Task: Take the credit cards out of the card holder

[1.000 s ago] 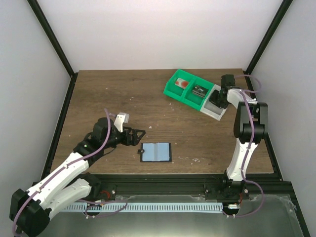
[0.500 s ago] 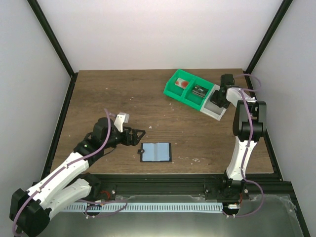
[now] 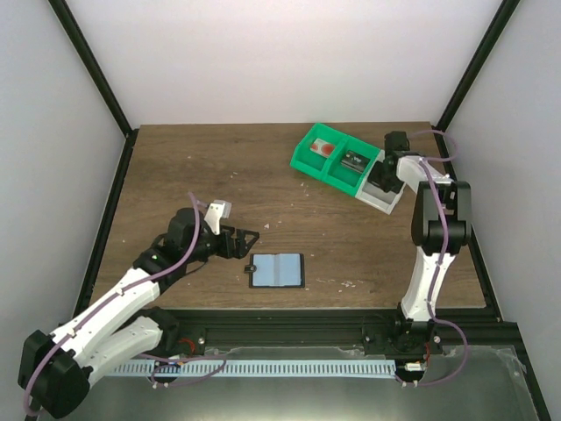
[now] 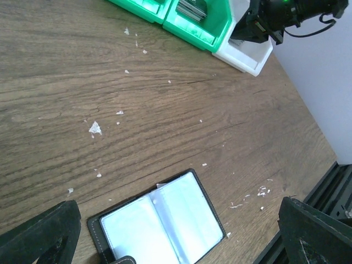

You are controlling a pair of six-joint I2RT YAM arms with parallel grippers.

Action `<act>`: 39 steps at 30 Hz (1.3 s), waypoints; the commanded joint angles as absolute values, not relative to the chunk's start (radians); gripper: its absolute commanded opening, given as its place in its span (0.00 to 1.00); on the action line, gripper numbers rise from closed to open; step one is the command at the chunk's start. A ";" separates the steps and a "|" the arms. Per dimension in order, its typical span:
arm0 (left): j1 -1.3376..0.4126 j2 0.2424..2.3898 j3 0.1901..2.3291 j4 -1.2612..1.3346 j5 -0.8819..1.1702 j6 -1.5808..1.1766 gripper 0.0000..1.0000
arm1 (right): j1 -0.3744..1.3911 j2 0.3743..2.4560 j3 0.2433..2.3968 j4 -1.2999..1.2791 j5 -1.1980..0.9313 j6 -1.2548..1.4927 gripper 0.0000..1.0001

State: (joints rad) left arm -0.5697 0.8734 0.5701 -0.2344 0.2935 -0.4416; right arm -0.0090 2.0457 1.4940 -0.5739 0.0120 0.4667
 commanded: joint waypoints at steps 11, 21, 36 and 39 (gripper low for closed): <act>-0.571 1.039 0.434 0.023 0.570 -0.647 0.76 | 0.030 1.525 1.192 -0.596 -0.206 0.444 0.16; -0.574 1.200 0.329 0.282 0.633 -0.793 0.82 | 0.197 1.196 0.882 -0.460 -0.448 0.592 0.22; -0.575 1.363 0.388 0.226 0.537 -0.721 0.73 | 0.652 1.327 0.640 -0.123 -0.475 0.840 0.23; -0.575 1.347 0.408 0.159 0.494 -0.692 0.72 | 0.706 1.411 0.655 -0.076 -0.488 0.856 0.22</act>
